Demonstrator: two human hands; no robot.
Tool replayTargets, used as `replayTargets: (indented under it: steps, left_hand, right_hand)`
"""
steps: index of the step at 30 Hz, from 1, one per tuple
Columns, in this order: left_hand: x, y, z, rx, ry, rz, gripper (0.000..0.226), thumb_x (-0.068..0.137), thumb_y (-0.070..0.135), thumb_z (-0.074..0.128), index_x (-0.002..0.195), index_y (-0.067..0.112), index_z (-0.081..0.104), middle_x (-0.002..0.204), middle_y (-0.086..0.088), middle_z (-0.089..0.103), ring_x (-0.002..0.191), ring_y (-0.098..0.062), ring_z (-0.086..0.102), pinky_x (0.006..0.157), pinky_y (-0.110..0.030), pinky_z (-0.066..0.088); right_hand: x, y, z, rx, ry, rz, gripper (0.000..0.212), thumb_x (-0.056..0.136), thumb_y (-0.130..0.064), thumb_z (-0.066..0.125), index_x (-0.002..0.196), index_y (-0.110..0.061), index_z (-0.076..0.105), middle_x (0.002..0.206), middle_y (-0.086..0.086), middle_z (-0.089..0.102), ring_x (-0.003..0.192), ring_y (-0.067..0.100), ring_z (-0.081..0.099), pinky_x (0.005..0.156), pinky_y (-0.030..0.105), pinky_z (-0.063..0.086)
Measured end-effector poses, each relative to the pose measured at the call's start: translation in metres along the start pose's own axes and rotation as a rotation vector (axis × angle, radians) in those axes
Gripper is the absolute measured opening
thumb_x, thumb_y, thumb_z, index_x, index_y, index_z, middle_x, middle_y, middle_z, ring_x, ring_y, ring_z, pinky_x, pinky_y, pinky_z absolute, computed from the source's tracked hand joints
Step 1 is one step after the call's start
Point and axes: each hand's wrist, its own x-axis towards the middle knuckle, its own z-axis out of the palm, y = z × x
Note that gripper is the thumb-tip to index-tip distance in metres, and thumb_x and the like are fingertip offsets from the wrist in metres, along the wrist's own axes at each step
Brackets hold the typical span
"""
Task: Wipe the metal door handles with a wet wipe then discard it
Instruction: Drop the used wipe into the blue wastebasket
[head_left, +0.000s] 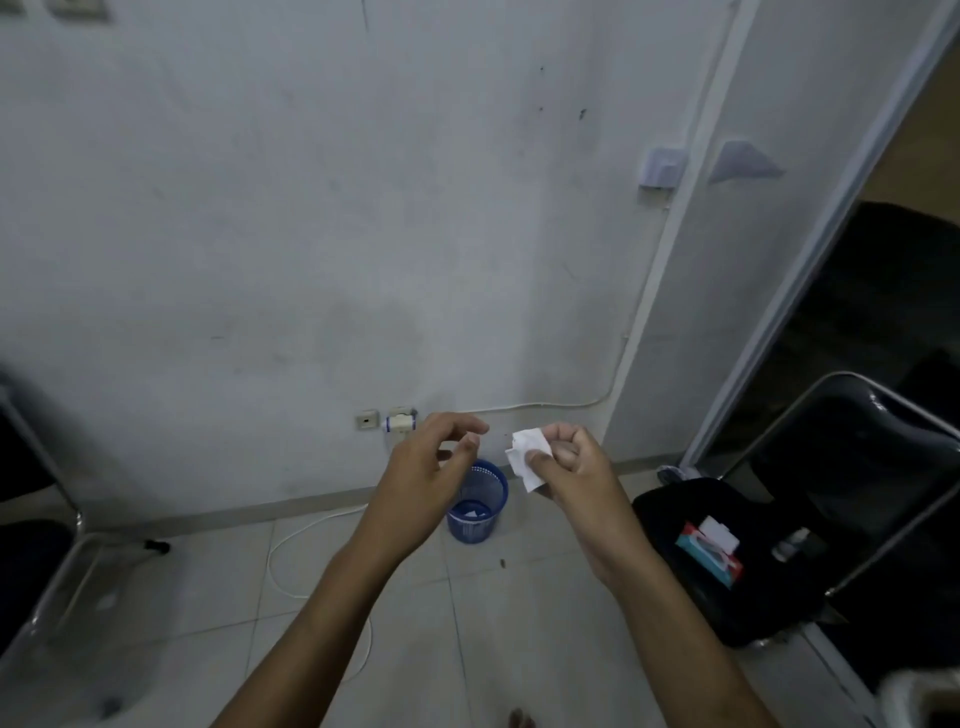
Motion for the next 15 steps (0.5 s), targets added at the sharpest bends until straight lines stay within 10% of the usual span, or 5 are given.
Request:
replayTargets:
  steps: [15]
  left_hand:
    - [0.22, -0.078, 0.031, 0.052, 0.115, -0.185, 0.018, 0.099, 0.024, 0.048, 0.099, 0.032, 0.064, 0.106, 0.018, 0.064, 0.098, 0.006, 0.058, 0.074, -0.002, 0.043]
  right_hand:
    - [0.254, 0.023, -0.004, -0.254, -0.012, -0.067, 0.008, 0.094, -0.031, 0.062, 0.09, -0.024, 0.06, 0.086, -0.007, 0.064, 0.077, -0.001, 0.058, 0.063, 0.01, 0.046]
